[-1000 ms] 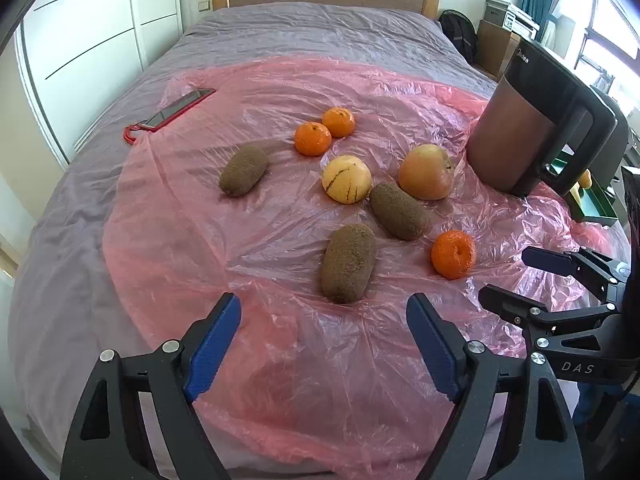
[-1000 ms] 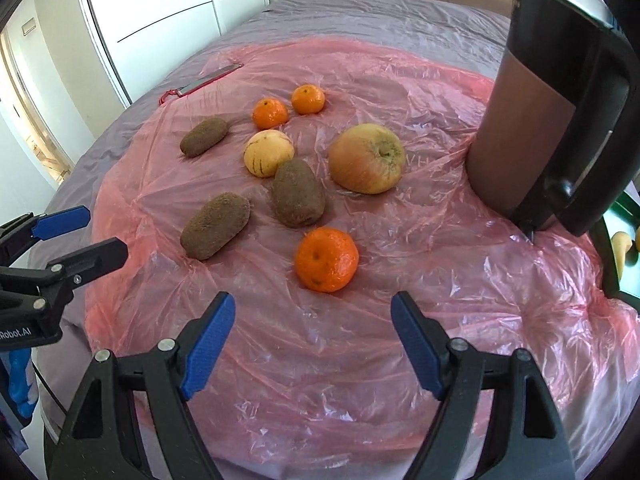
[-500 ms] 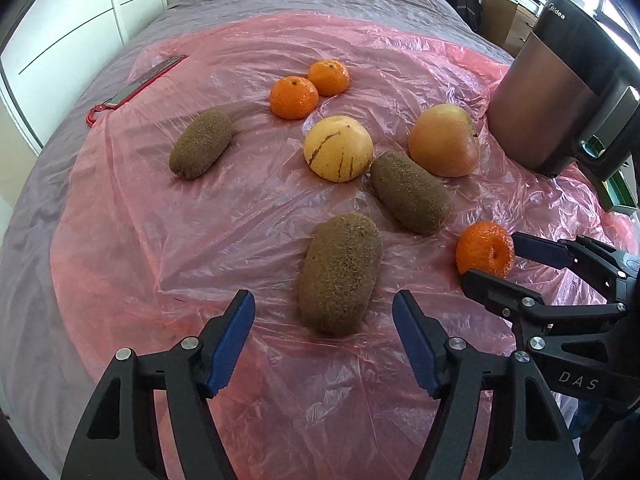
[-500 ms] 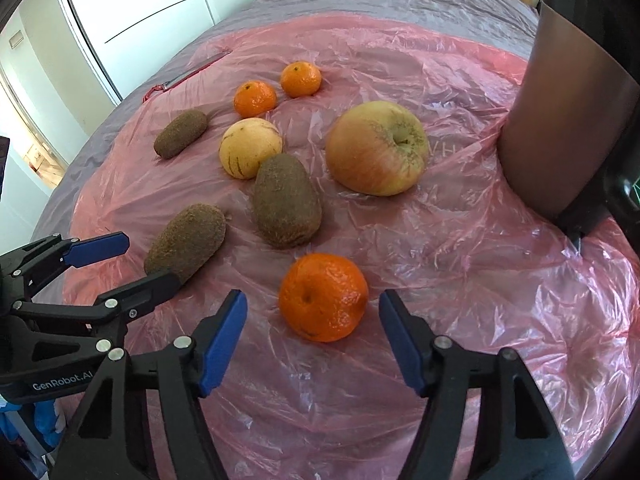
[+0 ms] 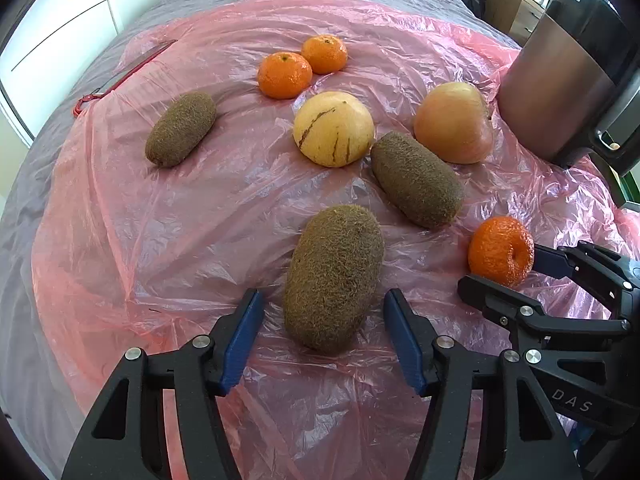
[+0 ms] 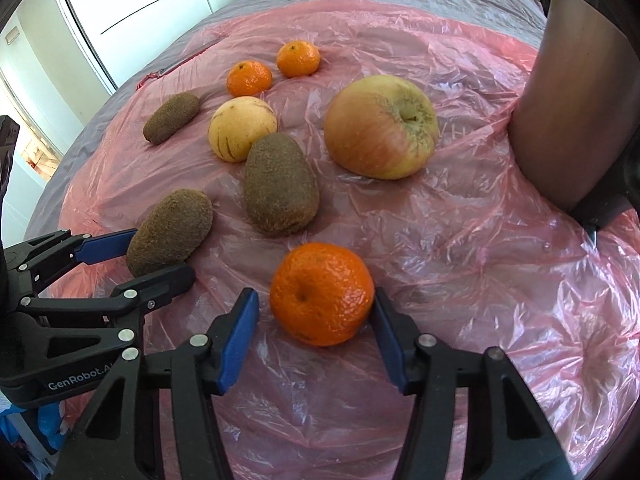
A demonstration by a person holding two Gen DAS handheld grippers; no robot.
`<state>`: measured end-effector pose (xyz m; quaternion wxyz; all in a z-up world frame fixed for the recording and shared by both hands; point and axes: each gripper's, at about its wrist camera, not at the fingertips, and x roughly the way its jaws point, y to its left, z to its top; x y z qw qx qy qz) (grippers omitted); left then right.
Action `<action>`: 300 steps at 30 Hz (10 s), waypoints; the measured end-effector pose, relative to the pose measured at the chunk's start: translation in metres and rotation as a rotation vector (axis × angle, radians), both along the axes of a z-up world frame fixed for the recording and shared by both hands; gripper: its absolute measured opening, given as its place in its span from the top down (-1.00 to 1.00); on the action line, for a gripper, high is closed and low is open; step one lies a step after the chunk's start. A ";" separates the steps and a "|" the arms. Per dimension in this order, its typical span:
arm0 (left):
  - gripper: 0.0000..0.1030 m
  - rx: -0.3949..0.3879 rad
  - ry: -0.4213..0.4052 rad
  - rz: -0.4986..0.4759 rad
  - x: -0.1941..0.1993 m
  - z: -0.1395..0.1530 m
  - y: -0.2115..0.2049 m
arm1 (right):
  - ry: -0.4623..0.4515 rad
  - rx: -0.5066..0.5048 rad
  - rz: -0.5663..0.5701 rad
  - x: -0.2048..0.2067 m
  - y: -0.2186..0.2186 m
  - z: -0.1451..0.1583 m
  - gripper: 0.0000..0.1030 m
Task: Organize fruits
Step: 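Grasp a brown kiwi with the left tool while the right tool grasps a mandarin, then carry the kiwi and mandarin with both tools over the green tray, then lower the kiwi and mandarin into the tray and open both tools, then withdraw both tools from the tray back toward the remaining fruit, then grasp a brown kiwi with the left tool while the right tool grasps the large apple, then lift and carry the kiwi and apple with both tools over the green tray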
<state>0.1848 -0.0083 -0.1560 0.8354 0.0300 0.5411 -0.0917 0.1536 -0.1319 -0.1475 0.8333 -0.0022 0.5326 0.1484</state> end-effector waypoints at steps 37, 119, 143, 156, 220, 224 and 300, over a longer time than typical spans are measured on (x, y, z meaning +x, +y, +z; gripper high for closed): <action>0.28 -0.088 -0.152 -0.022 -0.077 0.101 -0.035 | -0.141 0.077 -0.032 -0.075 -0.057 0.089 0.59; -0.22 -0.115 -0.124 -0.478 0.089 0.104 -0.504 | -0.100 -0.195 -0.788 0.016 -0.532 0.063 -0.79; -0.26 -0.065 -0.275 -0.750 -0.062 0.128 -0.365 | -0.050 -0.135 -0.607 -0.040 -0.399 0.099 -0.80; -0.45 0.022 -0.259 -0.546 -0.055 0.109 -0.211 | 0.082 -0.062 -0.339 -0.058 -0.260 0.077 -0.80; -0.26 0.136 0.002 -0.043 0.132 -0.001 0.090 | 0.072 0.037 -0.010 0.132 -0.017 -0.006 -1.00; -0.14 0.111 0.018 -0.048 0.135 -0.005 0.090 | 0.081 0.017 -0.005 0.134 -0.013 -0.012 -0.99; 0.25 -0.084 0.131 -0.268 -0.012 0.087 -0.060 | 0.191 0.138 0.038 -0.026 -0.109 0.076 -0.76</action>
